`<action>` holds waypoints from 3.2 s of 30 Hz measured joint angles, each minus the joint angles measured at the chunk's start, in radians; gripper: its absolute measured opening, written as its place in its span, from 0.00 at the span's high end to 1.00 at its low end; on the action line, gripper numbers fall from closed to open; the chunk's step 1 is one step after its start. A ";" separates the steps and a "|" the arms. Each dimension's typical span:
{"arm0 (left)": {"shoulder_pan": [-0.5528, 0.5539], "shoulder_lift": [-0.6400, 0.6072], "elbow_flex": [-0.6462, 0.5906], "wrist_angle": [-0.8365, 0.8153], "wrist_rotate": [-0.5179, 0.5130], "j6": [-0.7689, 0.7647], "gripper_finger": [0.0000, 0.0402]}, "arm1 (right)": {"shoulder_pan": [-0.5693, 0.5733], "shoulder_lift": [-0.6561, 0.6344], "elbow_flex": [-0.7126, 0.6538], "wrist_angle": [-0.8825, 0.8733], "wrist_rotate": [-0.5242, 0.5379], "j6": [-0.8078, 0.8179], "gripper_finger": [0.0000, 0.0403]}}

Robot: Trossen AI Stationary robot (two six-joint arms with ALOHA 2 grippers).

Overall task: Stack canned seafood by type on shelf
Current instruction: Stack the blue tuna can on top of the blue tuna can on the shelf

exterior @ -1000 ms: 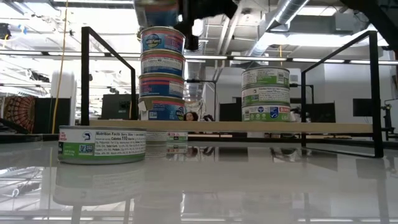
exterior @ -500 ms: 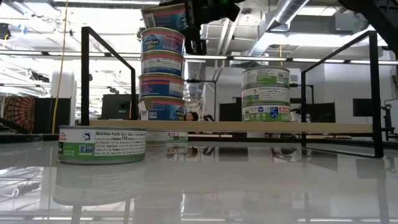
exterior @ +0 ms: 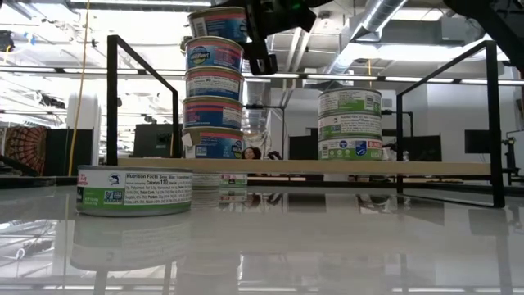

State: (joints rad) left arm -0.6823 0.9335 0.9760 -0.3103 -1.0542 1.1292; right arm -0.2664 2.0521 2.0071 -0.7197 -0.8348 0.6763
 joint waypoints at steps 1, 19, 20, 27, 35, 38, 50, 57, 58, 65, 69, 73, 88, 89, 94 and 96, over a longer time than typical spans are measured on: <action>0.000 -0.001 0.000 -0.011 0.000 -0.008 0.25 | -0.004 0.000 0.000 0.000 -0.001 0.009 0.30; 0.000 -0.001 0.000 -0.032 0.062 -0.061 0.25 | -0.027 -0.005 0.000 -0.023 -0.088 0.076 0.13; 0.000 -0.001 0.000 -0.031 0.064 -0.061 0.25 | -0.031 -0.005 0.001 -0.036 -0.089 0.070 0.13; 0.000 -0.001 0.000 -0.031 0.106 -0.098 0.25 | -0.039 -0.005 0.001 -0.051 -0.142 0.062 0.13; 0.000 -0.001 0.000 -0.028 0.134 -0.106 0.25 | -0.053 -0.005 0.001 -0.048 -0.137 0.071 0.13; 0.000 -0.001 0.000 -0.028 0.141 -0.116 0.25 | -0.061 -0.005 0.001 -0.053 -0.131 0.075 0.13; 0.016 -0.001 0.001 -0.004 0.191 -0.121 0.25 | -0.063 -0.005 0.001 -0.034 -0.074 0.081 0.13; 0.043 0.000 0.001 0.011 0.209 -0.121 0.25 | -0.045 -0.005 0.001 -0.005 0.033 0.160 0.13; 0.045 0.000 0.001 0.011 0.211 -0.121 0.25 | -0.043 -0.005 0.001 -0.005 0.032 0.161 0.13; 0.048 0.000 0.001 0.011 0.212 -0.145 0.25 | -0.049 -0.005 0.001 -0.006 -0.007 0.160 0.13; 0.048 0.000 0.001 0.022 0.212 -0.162 0.25 | -0.080 -0.012 0.001 -0.041 -0.040 0.123 0.13; 0.048 0.000 0.001 0.043 0.196 -0.208 0.25 | -0.132 -0.033 0.001 -0.096 -0.036 0.039 0.13; 0.311 -0.124 0.001 -0.140 0.448 -0.672 0.25 | -0.233 -0.162 0.001 -0.384 0.419 -0.437 0.13; 0.344 -0.137 0.001 -0.139 0.467 -0.693 0.25 | -0.227 -0.169 0.001 -0.385 0.422 -0.450 0.13; 0.514 -0.170 0.001 -0.163 0.555 -0.805 0.25 | -0.188 -0.197 0.001 -0.535 0.561 -0.543 0.13; 0.557 -0.173 0.001 -0.179 0.590 -0.840 0.25 | -0.163 -0.220 -0.025 -0.589 0.673 -0.566 0.13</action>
State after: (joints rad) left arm -0.1249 0.7609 0.9768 -0.4892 -0.4639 0.2890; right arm -0.4297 1.8324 1.9817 -1.3087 -0.1622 0.1101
